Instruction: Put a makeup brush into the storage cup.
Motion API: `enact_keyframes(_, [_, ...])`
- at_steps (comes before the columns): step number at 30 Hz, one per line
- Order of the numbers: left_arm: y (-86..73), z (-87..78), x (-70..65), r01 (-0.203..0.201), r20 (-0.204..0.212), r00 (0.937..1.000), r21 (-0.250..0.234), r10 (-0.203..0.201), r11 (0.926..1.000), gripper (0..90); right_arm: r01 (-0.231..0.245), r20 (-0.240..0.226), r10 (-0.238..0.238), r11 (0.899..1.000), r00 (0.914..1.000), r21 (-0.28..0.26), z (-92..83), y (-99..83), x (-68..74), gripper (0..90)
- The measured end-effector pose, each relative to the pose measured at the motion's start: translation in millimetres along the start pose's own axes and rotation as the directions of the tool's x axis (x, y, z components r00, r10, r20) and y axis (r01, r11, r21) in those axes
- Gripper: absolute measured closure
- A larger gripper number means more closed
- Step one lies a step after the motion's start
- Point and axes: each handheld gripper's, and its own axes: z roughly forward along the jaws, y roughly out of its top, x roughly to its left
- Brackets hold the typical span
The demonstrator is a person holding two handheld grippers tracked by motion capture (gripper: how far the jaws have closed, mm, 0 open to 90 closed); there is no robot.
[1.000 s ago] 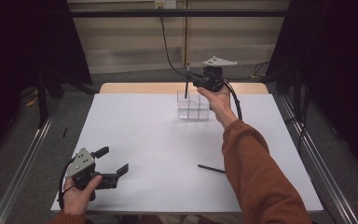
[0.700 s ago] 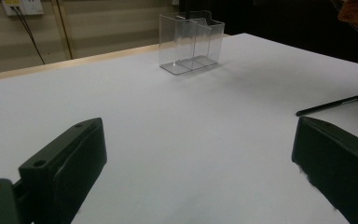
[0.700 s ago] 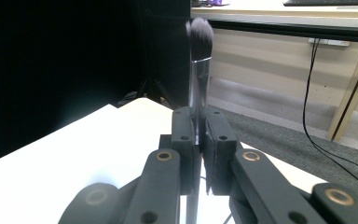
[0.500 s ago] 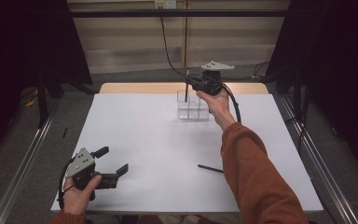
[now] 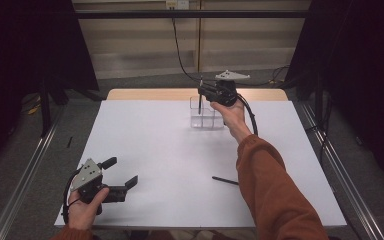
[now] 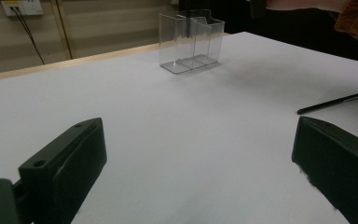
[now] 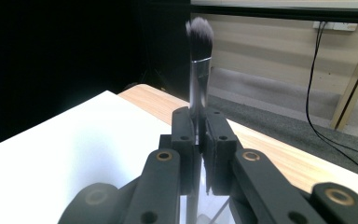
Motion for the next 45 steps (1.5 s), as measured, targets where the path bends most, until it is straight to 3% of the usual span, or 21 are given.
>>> enact_keyframes(27, [-0.3,0.2,1.5,-0.017,0.0,0.9999,0.007,0.017,0.9998,3.0,-0.024,-0.023,0.025,0.999,0.9994,0.044,6.9,-21.5,-2.6,81.4])
enact_keyframes(31, [-0.5,0.1,1.5,-0.016,0.0,0.9999,0.006,0.016,0.9999,3.0,-0.034,-0.012,0.034,0.999,0.9993,0.037,6.5,-21.5,-2.7,71.4])
enact_keyframes(39, [-0.6,0.0,1.6,-0.018,0.001,0.9998,0.008,0.018,0.9998,3.0,-0.035,-0.009,0.036,0.999,0.9993,0.039,4.5,-22.0,-1.4,36.4])
enact_keyframes(45, [-0.6,-0.1,1.6,-0.019,0.0,0.9998,0.007,0.019,0.9998,3.0,-0.032,-0.007,0.033,0.999,0.9994,0.034,3.0,-21.5,1.2,17.7])
